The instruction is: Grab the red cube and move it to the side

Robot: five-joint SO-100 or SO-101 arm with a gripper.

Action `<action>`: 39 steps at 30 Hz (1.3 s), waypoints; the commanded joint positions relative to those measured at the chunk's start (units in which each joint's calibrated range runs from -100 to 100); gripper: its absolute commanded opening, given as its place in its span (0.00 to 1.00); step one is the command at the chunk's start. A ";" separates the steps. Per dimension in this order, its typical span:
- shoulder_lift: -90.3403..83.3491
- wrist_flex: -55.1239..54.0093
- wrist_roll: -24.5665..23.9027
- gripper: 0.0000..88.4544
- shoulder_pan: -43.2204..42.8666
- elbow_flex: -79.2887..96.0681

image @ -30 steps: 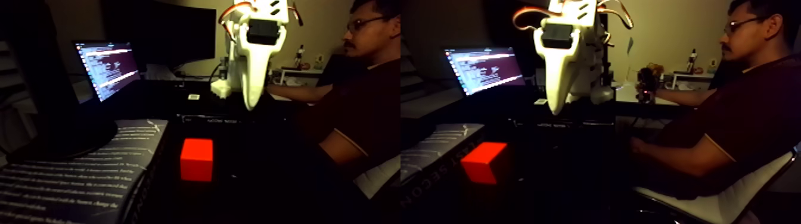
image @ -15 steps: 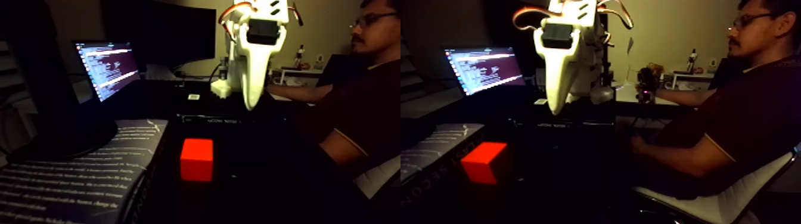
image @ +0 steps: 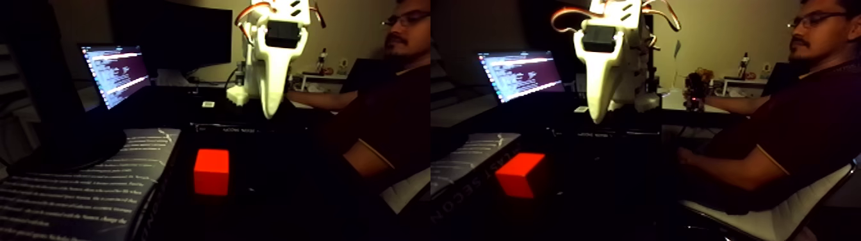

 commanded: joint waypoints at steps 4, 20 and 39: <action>0.17 -0.15 0.23 0.01 0.03 0.00; 0.17 -0.15 -0.04 0.01 0.03 0.00; 1.43 -1.00 0.28 0.02 -0.47 -0.90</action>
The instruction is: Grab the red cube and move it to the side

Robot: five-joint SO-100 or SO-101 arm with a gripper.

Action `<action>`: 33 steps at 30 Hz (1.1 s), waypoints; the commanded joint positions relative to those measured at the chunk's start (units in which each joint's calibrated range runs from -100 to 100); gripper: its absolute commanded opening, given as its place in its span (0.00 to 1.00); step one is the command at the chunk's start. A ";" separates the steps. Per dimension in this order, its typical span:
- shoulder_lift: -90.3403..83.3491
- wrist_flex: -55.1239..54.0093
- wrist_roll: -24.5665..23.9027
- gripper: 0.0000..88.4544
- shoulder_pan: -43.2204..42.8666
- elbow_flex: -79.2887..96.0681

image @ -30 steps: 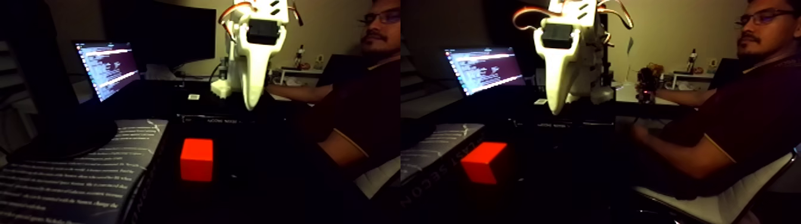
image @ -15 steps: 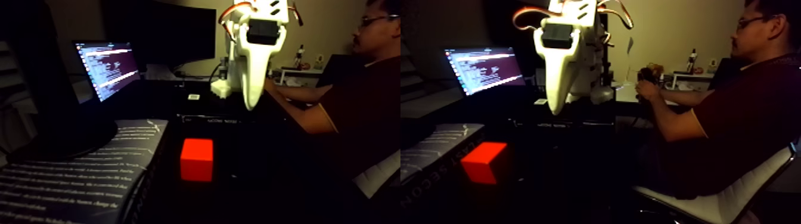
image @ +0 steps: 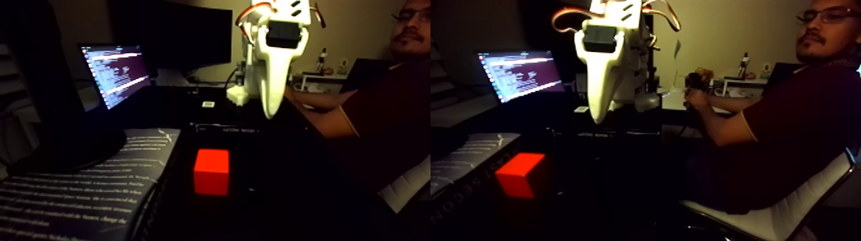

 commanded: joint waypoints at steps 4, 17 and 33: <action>8.74 -4.37 1.25 0.01 0.34 -4.71; 42.94 -1.92 3.84 0.02 4.59 -32.38; 63.28 -0.49 5.19 0.01 7.92 -46.26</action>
